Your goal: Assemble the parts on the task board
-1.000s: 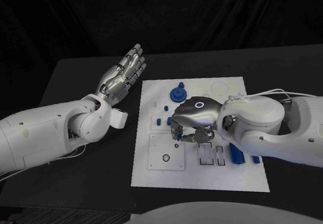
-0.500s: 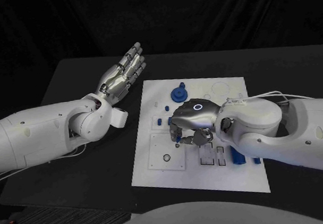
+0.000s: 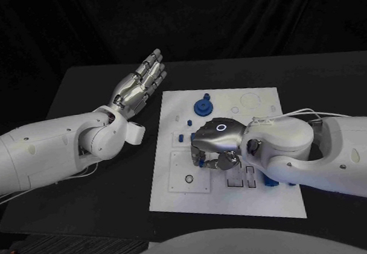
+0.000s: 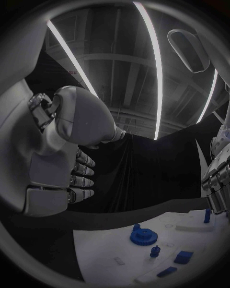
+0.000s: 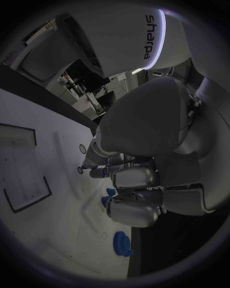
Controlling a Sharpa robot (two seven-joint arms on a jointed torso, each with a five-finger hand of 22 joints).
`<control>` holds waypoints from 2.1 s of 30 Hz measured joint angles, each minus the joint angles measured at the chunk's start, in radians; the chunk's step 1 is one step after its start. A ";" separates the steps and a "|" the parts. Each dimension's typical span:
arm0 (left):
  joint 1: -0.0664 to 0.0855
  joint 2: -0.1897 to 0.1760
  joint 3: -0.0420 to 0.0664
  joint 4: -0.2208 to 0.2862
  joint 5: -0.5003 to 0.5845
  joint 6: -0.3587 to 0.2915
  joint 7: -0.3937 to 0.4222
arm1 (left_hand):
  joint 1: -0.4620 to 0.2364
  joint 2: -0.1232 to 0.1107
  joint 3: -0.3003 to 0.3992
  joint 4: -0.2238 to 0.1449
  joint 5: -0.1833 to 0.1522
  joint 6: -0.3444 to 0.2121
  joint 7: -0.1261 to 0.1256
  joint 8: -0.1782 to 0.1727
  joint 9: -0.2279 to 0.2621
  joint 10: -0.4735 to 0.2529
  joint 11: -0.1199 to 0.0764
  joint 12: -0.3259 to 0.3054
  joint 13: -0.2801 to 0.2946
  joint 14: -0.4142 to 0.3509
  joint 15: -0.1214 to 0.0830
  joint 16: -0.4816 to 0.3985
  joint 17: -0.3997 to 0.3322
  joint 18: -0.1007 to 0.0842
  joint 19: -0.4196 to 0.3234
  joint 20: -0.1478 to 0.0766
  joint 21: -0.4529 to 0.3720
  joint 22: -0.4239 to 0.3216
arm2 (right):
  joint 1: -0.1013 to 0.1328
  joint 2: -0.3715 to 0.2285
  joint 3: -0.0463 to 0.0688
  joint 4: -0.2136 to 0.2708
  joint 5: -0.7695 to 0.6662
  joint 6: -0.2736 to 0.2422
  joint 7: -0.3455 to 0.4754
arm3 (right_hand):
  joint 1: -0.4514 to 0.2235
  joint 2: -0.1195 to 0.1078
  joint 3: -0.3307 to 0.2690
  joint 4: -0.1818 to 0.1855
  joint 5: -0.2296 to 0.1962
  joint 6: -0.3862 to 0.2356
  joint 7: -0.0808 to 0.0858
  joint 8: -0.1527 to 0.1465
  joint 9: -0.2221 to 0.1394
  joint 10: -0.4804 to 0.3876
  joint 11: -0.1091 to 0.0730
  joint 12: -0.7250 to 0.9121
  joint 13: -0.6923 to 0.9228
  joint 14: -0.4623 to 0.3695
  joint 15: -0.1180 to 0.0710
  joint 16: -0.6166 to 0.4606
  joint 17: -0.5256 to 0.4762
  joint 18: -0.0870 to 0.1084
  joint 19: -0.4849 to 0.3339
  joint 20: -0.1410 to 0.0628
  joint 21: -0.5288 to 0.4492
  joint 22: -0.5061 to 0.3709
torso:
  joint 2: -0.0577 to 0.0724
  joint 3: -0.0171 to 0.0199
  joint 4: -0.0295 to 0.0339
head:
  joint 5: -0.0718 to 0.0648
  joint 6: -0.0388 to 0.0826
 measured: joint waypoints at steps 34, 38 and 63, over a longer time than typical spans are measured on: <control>-0.007 0.011 0.000 -0.012 -0.001 0.062 -0.007 | 0.039 0.047 -0.044 0.000 0.073 0.010 0.038 0.000 0.002 0.000 0.013 0.000 0.000 0.002 0.035 0.000 0.001 0.001 -0.001 0.055 0.000 0.000 | -0.018 0.005 0.001 -0.006 -0.098 0.012 0.002 | -0.003 -0.003 0.003 -0.014 0.011 0.002 0.002 -0.003 -0.002 0.007 -0.001 -0.002 0.003 0.001 0.001 0.006 0.010 0.000 0.000 0.000 0.012 0.000 | -0.001 0.0000 0.0000 | -0.004 0.000; -0.008 0.013 0.000 -0.015 -0.001 0.067 -0.010 | 0.050 0.058 -0.051 -0.002 0.091 0.012 0.040 0.000 0.002 0.000 0.013 0.000 0.000 0.002 0.044 0.000 0.001 0.001 0.001 0.064 0.000 0.000 | -0.018 0.005 0.000 -0.005 -0.106 0.012 0.003 | -0.003 -0.003 0.003 -0.014 0.011 0.002 0.002 -0.003 -0.002 0.007 -0.001 -0.002 0.003 0.001 0.001 0.006 0.010 0.000 0.000 0.000 0.013 0.000 | -0.001 0.0002 -0.0005 | -0.005 0.000; -0.014 0.017 0.000 -0.023 -0.002 0.091 -0.037 | 0.109 0.089 -0.073 -0.004 0.200 0.036 0.093 0.004 0.006 0.000 0.035 0.000 0.000 0.002 0.063 0.000 0.000 0.001 -0.001 0.094 0.000 0.000 | -0.023 0.008 0.000 -0.013 -0.120 0.022 0.005 | -0.101 -0.035 -0.093 0.045 -0.067 -0.299 -0.098 -0.059 -0.054 -0.127 0.023 -0.010 0.002 0.001 -0.007 -0.005 -0.008 0.000 -0.007 0.000 -0.023 0.000 | 0.000 0.0002 -0.0009 | -0.003 0.000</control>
